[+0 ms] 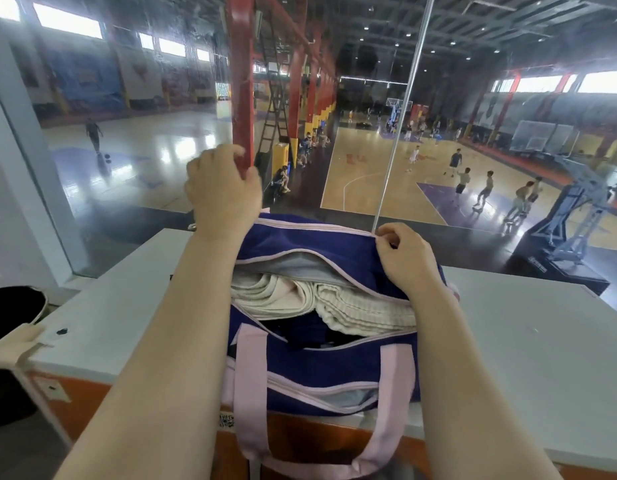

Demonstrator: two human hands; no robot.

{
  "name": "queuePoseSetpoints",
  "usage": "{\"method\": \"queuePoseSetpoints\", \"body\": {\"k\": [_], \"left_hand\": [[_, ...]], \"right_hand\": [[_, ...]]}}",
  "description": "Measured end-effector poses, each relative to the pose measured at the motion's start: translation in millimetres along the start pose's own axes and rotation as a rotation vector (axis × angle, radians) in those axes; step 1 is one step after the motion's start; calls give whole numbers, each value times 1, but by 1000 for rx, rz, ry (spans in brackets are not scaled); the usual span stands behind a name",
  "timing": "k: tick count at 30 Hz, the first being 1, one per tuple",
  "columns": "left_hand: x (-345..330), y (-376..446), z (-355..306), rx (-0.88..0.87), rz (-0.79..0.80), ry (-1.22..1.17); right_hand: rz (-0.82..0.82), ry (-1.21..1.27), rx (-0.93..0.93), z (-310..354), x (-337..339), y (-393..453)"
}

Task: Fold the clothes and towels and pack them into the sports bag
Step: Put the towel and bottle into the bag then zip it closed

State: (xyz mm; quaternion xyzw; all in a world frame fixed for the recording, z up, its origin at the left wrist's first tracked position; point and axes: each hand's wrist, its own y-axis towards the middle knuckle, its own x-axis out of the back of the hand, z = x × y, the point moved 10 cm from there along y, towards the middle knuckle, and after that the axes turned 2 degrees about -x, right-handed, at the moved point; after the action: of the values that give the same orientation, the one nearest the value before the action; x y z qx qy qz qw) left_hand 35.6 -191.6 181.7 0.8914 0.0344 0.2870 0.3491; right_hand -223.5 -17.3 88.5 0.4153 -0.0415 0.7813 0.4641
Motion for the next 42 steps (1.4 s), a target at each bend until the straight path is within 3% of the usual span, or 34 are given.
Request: {"method": "queuePoseSetpoints", "body": {"k": [4,7,9,11,15,20,24,31,37,39,42], "left_hand": [[-11,-20,-69,-279,142,-110],[-62,-57,-89,-393,650,-52],[-96,-90,-65,-322,1001,129],[-110,-107,-37,-264,1097,269],[-102,-103,-29,-275,835,216],[-76,-86,-25,-202,590,61],[-59,-77,-34,-213,403,-52],[-70,-79,-36,-194,429,-222],[-75,-69,13,-136,710,-112],[-58,-64,42,-44,649,-40],[-13,-66,95,222,322,2]], "right_hand": [[25,61,-21,-2,22,-6],[255,80,64,12,12,-23],[474,-27,109,16,-6,-40],[551,-185,145,10,-17,-51],[367,-275,204,-2,-8,-62],[12,-48,142,-10,26,-56],[-73,-23,68,-8,38,-54],[-113,59,67,-10,44,-52],[-151,128,24,-4,53,-55],[-161,109,29,5,53,-58],[-196,57,30,14,49,-57]]}}
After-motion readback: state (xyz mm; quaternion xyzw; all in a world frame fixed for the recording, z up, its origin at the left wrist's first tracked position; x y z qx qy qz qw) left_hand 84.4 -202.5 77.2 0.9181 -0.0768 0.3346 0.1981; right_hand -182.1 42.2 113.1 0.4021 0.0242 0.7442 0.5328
